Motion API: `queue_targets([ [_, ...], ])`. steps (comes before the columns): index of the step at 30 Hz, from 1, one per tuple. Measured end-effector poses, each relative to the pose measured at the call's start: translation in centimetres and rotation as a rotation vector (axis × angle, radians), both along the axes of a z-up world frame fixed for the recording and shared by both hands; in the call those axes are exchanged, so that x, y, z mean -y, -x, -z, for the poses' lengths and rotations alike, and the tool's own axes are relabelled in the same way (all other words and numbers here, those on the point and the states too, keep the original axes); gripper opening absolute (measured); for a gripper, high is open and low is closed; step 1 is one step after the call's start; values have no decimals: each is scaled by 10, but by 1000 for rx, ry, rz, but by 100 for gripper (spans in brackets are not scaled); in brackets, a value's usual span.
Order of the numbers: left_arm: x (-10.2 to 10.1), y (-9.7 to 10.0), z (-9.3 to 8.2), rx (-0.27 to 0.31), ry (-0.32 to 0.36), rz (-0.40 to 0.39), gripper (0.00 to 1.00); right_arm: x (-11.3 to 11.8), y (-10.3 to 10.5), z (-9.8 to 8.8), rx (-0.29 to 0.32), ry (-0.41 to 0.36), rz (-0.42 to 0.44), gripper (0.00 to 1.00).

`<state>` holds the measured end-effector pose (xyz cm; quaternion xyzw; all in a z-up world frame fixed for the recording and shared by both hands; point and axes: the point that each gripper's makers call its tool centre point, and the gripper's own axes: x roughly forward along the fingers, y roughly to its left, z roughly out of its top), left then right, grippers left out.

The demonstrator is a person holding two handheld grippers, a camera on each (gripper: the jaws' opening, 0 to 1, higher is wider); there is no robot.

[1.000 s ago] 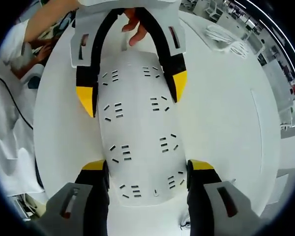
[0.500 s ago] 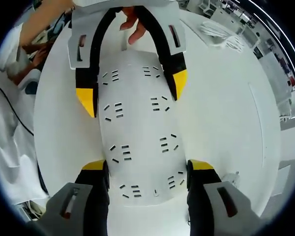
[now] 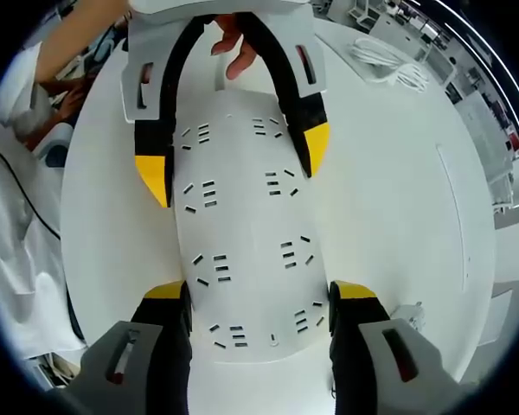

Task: Straighten the power strip on the desk, plug the charger into it

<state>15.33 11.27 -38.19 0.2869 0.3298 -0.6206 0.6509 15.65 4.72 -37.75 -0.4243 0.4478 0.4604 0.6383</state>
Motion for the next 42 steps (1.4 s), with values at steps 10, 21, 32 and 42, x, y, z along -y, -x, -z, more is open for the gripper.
queue_targets([
  [10,-1,0,0,0,2,-1,73,-2,0,0,-9,2,-14,64],
  [21,-2,0,0,0,7,2,73,-2,0,-3,26,-103,-37,63],
  [32,-1,0,0,-1,14,6,73,-11,-20,-62,129,-642,203,68],
  [42,0,0,0,-1,19,5,73,54,-50,-153,370,-1180,505,67],
])
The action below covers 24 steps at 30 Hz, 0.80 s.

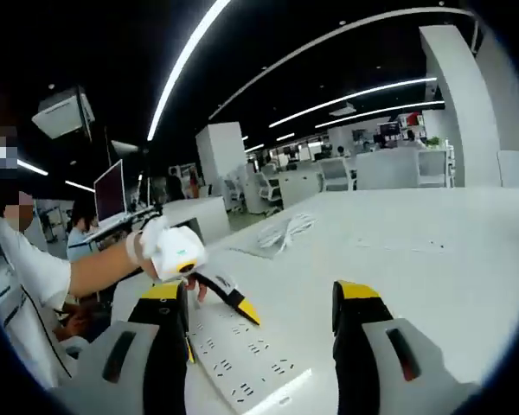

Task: Straighten the power strip on the desk, plug the charger into it

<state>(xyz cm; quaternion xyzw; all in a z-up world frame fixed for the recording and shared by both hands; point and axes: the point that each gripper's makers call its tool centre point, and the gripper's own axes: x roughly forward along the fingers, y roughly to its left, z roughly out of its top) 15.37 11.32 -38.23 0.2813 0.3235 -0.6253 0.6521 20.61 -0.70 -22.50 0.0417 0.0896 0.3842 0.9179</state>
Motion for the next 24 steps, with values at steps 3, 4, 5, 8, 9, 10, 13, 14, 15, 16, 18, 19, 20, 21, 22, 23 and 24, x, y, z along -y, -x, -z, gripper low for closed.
queue_targets([
  [3,0,0,0,0,1,0,73,26,-16,7,11,48,109,67],
  [4,0,0,0,0,2,0,73,33,-21,10,24,74,153,67],
  [5,0,0,0,0,2,0,73,40,-27,11,33,92,193,69],
  [8,0,0,0,0,2,-1,73,52,-37,11,78,107,289,71],
  [9,0,0,0,0,3,-1,73,55,-40,13,83,122,313,68],
  [10,0,0,0,0,4,-2,73,55,-42,16,85,134,319,67],
  [13,1,0,0,0,6,-2,74,49,-54,33,61,90,327,72],
  [14,0,0,0,0,7,-2,74,46,-55,36,53,71,329,75],
  [15,1,0,0,0,9,-2,74,46,-61,45,39,57,348,77],
  [16,1,0,0,0,12,-3,74,48,-66,51,36,64,372,77],
  [18,1,0,0,1,14,-4,74,53,-72,62,31,110,407,75],
  [19,1,0,0,1,16,-4,74,54,-74,68,25,142,423,75],
  [20,1,0,0,1,17,-4,74,53,-78,73,27,164,428,76],
  [21,1,0,0,1,17,-4,74,52,-81,78,22,190,429,76],
  [22,1,0,0,1,17,-3,74,53,-83,83,10,215,443,75],
  [23,1,0,0,1,17,-2,74,52,-85,87,9,227,454,73],
  [24,1,0,0,1,17,-2,74,51,-88,90,6,231,462,69],
])
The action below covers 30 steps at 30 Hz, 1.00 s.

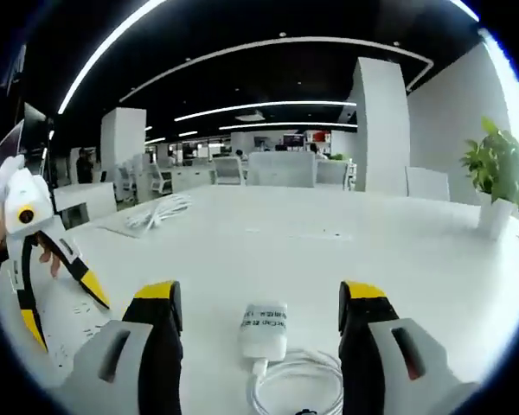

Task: Straighten the power strip on the desk, plug the charger into it

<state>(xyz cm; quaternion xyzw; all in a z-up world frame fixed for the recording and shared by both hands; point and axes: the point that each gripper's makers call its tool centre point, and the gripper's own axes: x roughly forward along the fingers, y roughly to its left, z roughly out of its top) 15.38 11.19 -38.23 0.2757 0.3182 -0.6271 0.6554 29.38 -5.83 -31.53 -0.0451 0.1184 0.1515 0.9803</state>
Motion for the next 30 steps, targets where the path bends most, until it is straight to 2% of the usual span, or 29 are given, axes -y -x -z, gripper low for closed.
queue_targets([
  [3,0,0,0,0,4,-2,74,3,-4,11,-21,28,27,54],
  [6,0,0,0,1,9,-3,74,2,-7,21,-36,36,40,53],
  [10,0,0,0,1,8,-2,74,1,-9,33,-64,47,51,45],
  [14,0,0,0,2,8,-2,74,1,-8,43,-70,56,50,45],
  [17,0,0,0,2,7,-1,74,2,-8,44,-69,56,53,44],
  [19,0,0,0,1,7,-2,74,3,-9,43,-72,20,55,42],
  [21,0,-1,0,1,4,-3,74,3,-10,43,-71,16,61,39],
  [30,0,-1,0,1,3,-6,74,2,-11,47,-70,52,53,32],
])
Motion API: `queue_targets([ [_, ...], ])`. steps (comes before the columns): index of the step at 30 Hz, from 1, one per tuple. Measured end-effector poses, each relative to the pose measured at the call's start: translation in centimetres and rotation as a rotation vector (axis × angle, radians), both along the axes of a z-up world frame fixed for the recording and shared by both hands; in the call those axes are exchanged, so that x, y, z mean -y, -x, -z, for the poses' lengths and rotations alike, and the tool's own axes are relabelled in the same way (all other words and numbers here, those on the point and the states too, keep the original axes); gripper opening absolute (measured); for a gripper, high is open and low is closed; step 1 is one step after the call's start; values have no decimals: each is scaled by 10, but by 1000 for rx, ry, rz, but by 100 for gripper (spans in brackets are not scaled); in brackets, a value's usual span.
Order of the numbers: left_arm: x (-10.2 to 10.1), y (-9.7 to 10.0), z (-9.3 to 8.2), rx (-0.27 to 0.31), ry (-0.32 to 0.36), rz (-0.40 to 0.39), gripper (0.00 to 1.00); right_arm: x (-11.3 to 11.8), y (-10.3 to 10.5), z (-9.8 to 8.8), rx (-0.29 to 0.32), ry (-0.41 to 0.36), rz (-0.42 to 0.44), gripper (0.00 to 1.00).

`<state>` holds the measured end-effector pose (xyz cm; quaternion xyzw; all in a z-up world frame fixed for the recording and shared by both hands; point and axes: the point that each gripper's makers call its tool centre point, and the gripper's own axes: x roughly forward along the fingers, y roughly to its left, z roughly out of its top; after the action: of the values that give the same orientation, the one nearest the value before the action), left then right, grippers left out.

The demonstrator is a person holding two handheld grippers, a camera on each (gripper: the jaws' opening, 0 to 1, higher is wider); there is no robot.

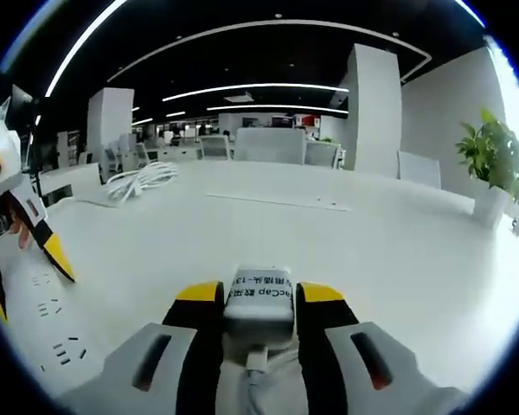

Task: Straighten the power strip on the desk, plug the charger into it

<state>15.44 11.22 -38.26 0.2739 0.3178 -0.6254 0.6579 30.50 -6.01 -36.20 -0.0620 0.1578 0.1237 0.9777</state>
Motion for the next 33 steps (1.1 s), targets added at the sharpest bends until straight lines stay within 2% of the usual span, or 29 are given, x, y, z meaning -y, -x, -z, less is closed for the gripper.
queue_targets([
  [22,1,0,0,4,20,-2,74,3,1,-4,19,11,11,29],
  [33,1,0,-1,4,23,-3,74,4,4,-11,37,-49,14,29],
])
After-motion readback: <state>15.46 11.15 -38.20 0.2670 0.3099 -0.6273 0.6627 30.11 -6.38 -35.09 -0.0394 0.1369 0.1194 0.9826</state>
